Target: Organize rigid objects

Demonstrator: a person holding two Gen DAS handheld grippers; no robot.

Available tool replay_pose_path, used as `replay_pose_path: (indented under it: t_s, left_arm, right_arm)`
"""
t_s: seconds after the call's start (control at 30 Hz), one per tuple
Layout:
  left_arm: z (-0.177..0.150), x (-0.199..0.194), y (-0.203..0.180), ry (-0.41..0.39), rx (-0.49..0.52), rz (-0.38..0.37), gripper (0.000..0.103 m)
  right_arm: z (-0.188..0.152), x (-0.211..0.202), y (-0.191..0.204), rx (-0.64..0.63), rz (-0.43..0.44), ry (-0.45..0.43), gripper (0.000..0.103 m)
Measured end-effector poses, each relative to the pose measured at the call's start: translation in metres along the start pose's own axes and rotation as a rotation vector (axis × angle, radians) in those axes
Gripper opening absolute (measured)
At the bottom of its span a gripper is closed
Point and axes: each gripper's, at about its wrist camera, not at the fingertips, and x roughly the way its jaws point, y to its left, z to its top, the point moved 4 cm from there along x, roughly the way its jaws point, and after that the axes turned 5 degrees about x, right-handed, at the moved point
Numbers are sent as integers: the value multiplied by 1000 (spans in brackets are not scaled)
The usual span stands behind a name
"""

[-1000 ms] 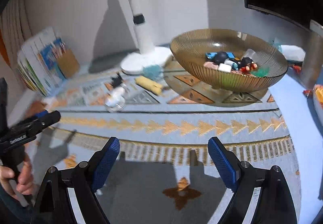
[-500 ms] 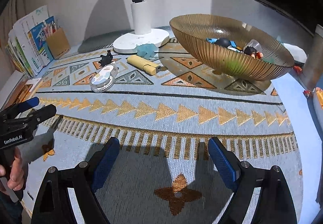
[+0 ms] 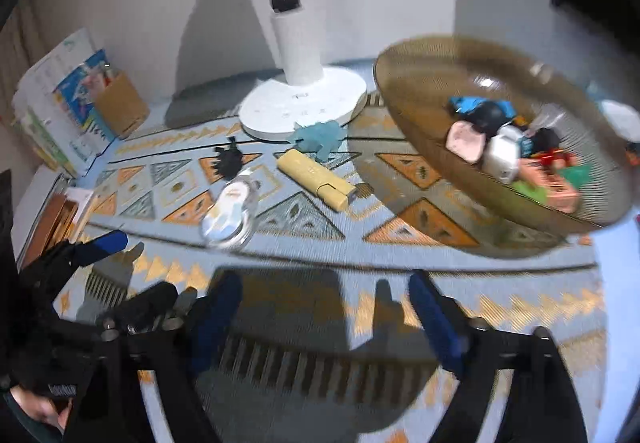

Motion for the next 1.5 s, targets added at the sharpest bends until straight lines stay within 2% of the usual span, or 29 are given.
replay_pose_path:
  t_s: [0.07,0.17,0.27,0.33,0.37,0.57,0.67,0.73,0.8,0.83,0.9,0.97,1.03,1.17,1.37,1.5]
  left_arm:
    - [6,17,-3,31,13,-7,89]
    - [15,30,-9,41,42,4,86]
    - [22,41,-13,48,64,19,85]
    - [26,48,-15,59,59,7,78]
    - [27,52,-15,68,56,7,78]
    - [31,52,-16,58,56,6,75]
    - [32,53,-15,49,54,10,68]
    - [33,52,-15,41,54,9,58]
    - [33,51,-16,29,62,5,46]
    - [33,50,-16,30,61,2,46]
    - [31,49,-15,31,54,-11,46]
    - [28,45,-14,31,41,-26,46]
    - [22,37,-14,28,38,-35,46]
    - [0,12,-15,15,32,-69,46]
    - [-38,-14,-22,28,35,-105,46]
    - [-58,-25,-37,34,80,-152,46]
  right_arm:
    - [10,20,-2,9,14,29,65]
    - [22,35,-3,-20,-37,14,65]
    - [33,44,0,-49,-32,-1,65]
    - [38,48,2,-75,-52,-12,65]
    - [40,52,3,-91,-58,-14,65]
    - [47,65,11,-128,-37,-17,65]
    - [48,68,16,-155,-56,-24,65]
    - [48,70,19,-170,-67,-26,64]
    - [48,70,22,-183,-75,-31,54]
    - [47,69,22,-185,-72,-34,51]
    - [47,67,23,-191,-72,-37,36]
    - [44,63,25,-188,-60,-25,30]
    - [37,58,26,-181,-28,-8,25]
    - [9,34,24,-152,-3,12,24]
    - [-55,-13,2,-78,-36,21,24]
    - [-86,-38,-15,-2,-68,24,24]
